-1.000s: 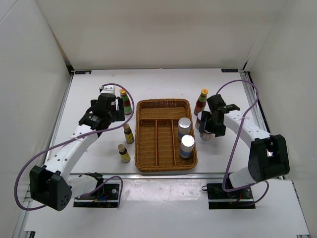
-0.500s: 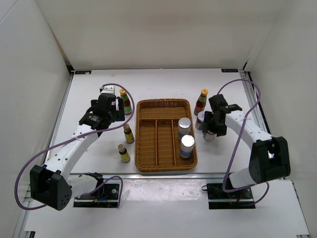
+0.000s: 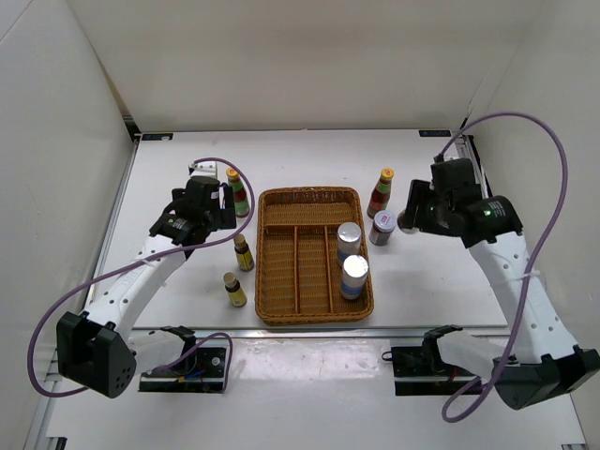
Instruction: Organize the condiment bottles
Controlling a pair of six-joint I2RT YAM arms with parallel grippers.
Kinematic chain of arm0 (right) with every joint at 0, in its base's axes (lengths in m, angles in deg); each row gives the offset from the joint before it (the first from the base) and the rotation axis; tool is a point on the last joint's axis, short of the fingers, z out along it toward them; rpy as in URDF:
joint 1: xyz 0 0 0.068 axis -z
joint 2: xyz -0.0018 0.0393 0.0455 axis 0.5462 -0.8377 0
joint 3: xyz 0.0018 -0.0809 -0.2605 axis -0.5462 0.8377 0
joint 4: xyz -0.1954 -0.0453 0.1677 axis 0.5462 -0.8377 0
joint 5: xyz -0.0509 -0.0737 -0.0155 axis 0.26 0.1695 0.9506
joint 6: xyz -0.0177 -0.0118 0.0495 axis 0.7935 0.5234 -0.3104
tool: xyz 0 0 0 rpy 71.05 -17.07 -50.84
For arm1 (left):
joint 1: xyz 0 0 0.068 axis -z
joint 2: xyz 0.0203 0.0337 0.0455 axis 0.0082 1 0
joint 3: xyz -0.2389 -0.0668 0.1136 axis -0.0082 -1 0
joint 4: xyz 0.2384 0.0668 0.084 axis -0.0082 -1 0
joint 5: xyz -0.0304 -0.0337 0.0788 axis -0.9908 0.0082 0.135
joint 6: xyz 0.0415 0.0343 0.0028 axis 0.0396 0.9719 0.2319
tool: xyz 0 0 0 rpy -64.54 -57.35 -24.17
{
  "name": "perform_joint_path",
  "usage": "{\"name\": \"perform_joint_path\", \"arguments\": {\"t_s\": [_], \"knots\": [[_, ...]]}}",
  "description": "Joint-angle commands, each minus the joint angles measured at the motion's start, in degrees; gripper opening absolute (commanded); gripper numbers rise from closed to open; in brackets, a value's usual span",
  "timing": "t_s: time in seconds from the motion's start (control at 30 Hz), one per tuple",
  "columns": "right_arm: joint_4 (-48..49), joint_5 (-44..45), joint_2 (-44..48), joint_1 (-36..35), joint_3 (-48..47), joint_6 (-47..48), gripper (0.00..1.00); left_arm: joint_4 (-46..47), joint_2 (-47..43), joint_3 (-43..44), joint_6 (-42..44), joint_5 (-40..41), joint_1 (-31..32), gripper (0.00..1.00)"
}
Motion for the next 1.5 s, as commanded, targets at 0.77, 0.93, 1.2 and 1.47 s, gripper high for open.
{"name": "perform_joint_path", "arguments": {"t_s": [0.77, 0.93, 1.2, 1.47], "knots": [[8.32, 0.13, -31.51, -34.34, -22.09, 0.39, 0.00, 0.79, -0.34, 1.38, 0.13, 0.20, -0.21, 1.00], [12.02, -1.38, -34.59, -34.87, -19.98, 0.93, 0.00, 0.79, -0.34, 1.38, 0.13, 0.20, -0.21, 1.00], [15.53, -1.99, -39.26, -34.34, -17.18, -0.66, 0.00, 0.79, -0.34, 1.38, 0.13, 0.20, -0.21, 1.00], [16.24, 0.73, -40.06, -34.34, -13.92, -3.12, 0.00, 0.79, -0.34, 1.38, 0.13, 0.20, -0.21, 1.00]]}}
